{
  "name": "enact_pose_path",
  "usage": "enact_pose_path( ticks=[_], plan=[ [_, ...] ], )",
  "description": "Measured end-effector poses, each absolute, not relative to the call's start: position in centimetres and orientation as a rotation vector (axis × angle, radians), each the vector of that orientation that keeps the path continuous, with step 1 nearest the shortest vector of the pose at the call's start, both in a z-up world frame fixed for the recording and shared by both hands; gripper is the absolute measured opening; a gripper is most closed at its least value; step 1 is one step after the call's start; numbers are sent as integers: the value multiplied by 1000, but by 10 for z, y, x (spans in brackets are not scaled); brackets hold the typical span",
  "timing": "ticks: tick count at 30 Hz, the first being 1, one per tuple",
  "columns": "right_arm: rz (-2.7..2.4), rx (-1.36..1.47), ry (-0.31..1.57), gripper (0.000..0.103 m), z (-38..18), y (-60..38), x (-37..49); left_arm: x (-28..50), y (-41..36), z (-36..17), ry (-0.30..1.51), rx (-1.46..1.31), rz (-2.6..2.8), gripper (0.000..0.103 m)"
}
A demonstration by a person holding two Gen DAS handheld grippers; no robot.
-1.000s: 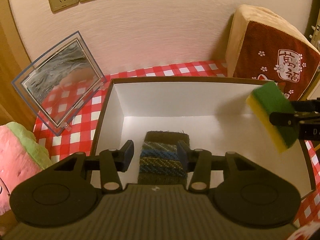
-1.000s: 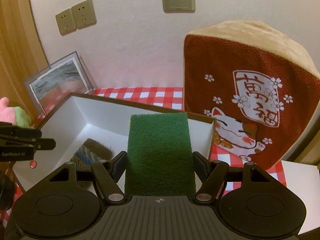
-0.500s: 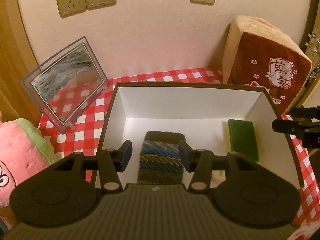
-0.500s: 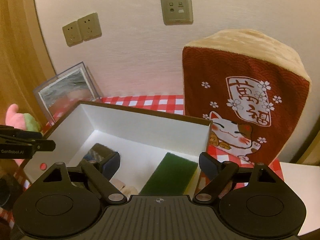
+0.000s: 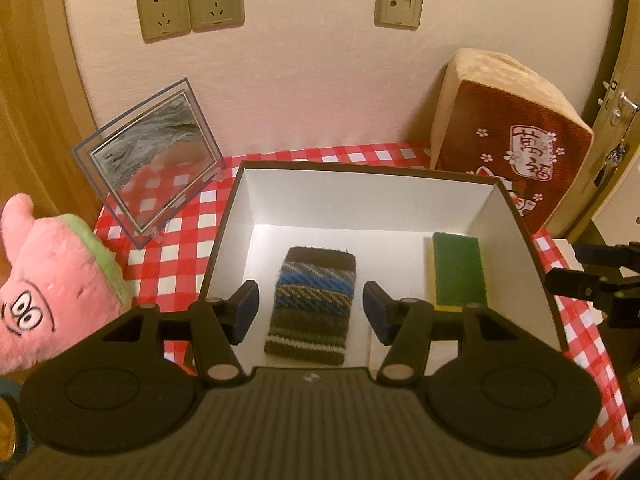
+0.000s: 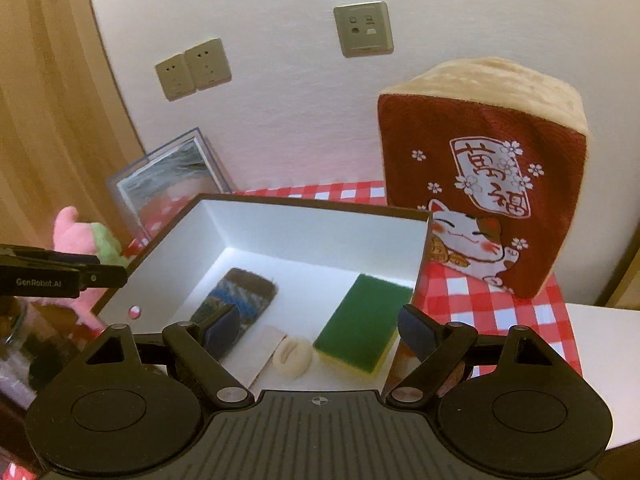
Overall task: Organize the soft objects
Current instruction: 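Withdraw both tools up and out of the box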
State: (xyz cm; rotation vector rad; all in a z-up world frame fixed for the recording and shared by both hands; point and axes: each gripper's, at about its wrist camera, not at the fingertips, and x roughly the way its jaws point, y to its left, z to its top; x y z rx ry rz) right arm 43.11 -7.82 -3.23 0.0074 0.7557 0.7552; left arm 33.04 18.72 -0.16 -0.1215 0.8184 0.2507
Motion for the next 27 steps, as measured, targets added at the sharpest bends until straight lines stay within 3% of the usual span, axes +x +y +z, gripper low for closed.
enact_pose_path(
  ticks=[27],
  plan=[
    [814, 39, 815, 86, -30, -133, 321, 198, 138, 4, 809, -190, 276, 58]
  ],
)
